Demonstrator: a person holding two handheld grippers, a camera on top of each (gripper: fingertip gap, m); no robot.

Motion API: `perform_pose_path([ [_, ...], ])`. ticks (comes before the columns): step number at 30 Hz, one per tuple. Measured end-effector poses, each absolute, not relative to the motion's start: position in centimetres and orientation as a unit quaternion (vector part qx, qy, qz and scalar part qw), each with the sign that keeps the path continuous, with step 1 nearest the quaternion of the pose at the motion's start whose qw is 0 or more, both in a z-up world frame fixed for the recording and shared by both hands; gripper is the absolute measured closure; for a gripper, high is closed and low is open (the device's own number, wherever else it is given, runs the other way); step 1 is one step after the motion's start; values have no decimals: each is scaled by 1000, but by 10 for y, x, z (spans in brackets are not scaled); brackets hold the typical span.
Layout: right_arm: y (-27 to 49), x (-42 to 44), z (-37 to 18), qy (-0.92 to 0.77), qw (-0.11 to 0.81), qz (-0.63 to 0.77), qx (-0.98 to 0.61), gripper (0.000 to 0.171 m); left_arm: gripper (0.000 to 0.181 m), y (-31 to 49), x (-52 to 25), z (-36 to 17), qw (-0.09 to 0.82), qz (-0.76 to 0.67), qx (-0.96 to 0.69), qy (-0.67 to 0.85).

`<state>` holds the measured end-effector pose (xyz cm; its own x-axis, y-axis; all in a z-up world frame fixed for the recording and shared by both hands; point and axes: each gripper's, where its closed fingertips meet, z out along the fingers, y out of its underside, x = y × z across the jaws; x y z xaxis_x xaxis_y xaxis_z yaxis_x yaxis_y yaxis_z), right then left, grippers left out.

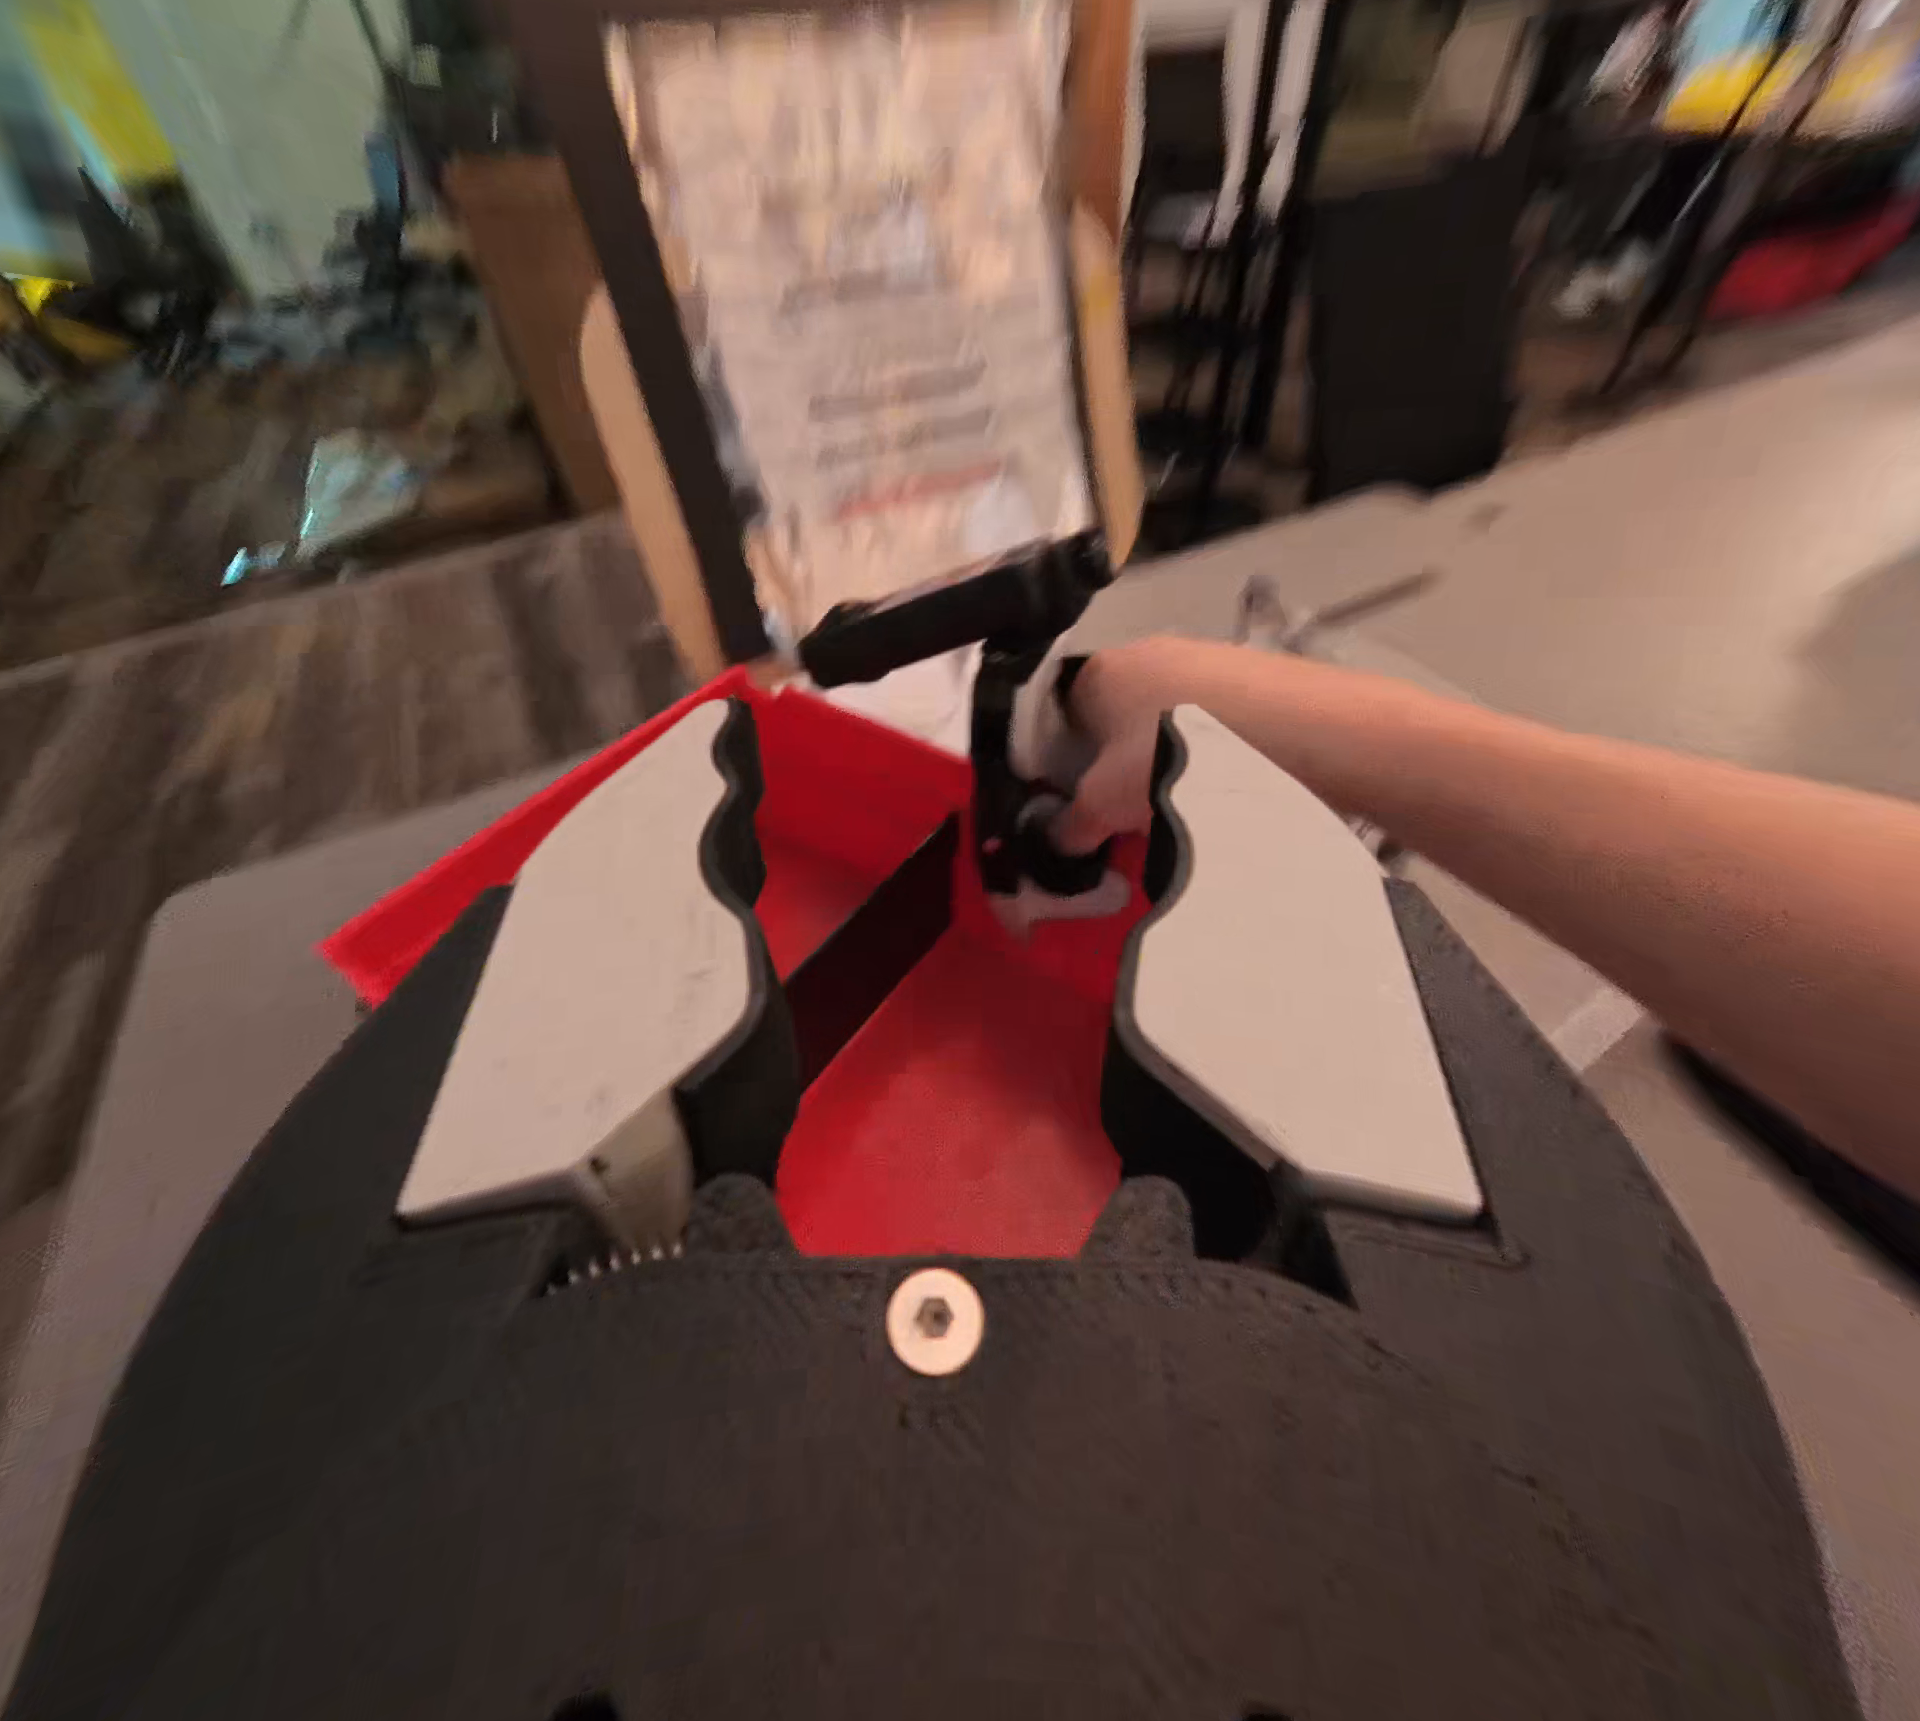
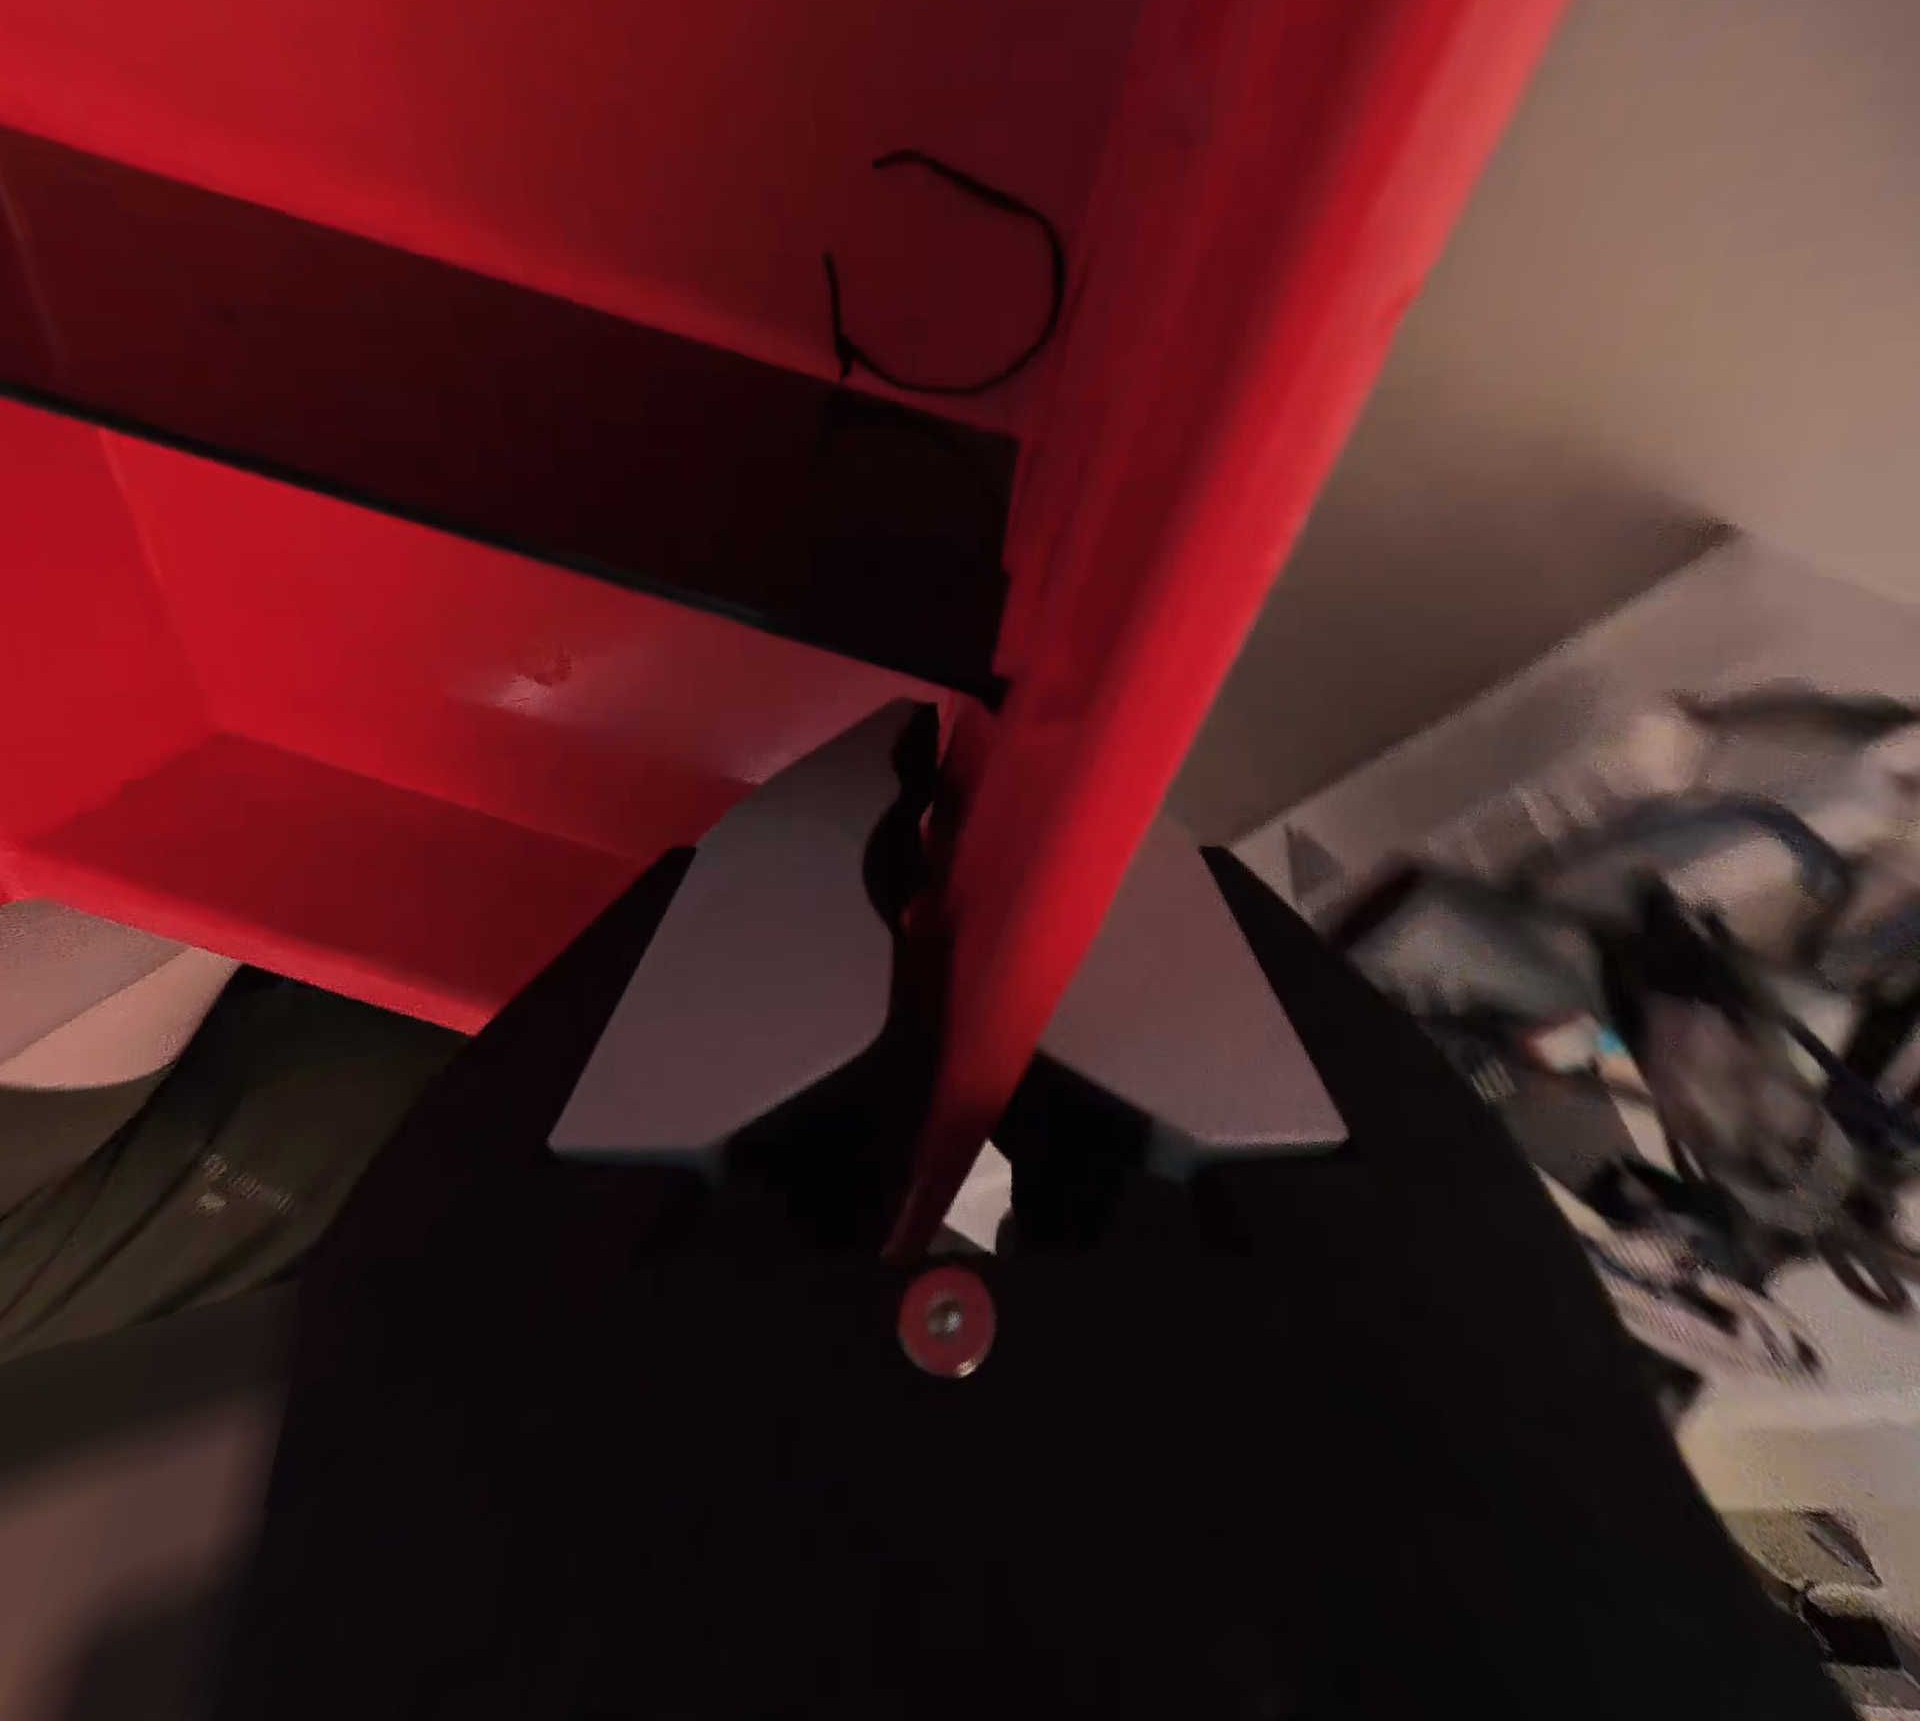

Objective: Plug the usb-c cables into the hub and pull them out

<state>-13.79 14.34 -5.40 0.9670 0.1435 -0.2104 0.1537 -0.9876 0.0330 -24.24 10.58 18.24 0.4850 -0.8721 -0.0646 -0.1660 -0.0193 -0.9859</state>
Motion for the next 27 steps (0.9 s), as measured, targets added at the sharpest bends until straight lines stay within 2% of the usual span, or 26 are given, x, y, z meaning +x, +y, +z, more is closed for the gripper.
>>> perform_pose_path([
  [1, 143, -130, -31, 72, 11, -101, 992, 164, 112, 94, -247, 201, 596, -352, -613, 381],
  [4, 137, -98, 43, 51, -45, -103, 992, 164, 117, 53, -268, 246, 640, -487, -498, 325],
  [6, 123, -68, 90, 18, -86, -123, 988, 164, 119, 21, -266, 249, 579, -563, -464, 365],
  [9, 89, -6, 141, -57, -144, -140, 978, 164, 108, -6, -242, 223, 455, -601, -482, 447],
  [12, 41, 68, 161, -142, -189, -120, 964, 164, 103, 10, -200, 176, 383, -556, -553, 488],
  [15, -18, 137, 149, -222, -212, -102, 946, 165, 98, 33, -141, 98, 277, -490, -644, 518],
  [19, -105, 210, 102, -310, -212, -93, 922, 165, 107, 38, -76, 11, 134, -496, -711, 480],
  [23, -195, 262, 38, -379, -199, -84, 900, 165, 97, 17, -59, -40, 89, -437, -731, 517],
  [27, -263, 286, -27, -440, -159, -81, 880, 165, 87, 9, -55, -79, 106, -330, -742, 573],
])
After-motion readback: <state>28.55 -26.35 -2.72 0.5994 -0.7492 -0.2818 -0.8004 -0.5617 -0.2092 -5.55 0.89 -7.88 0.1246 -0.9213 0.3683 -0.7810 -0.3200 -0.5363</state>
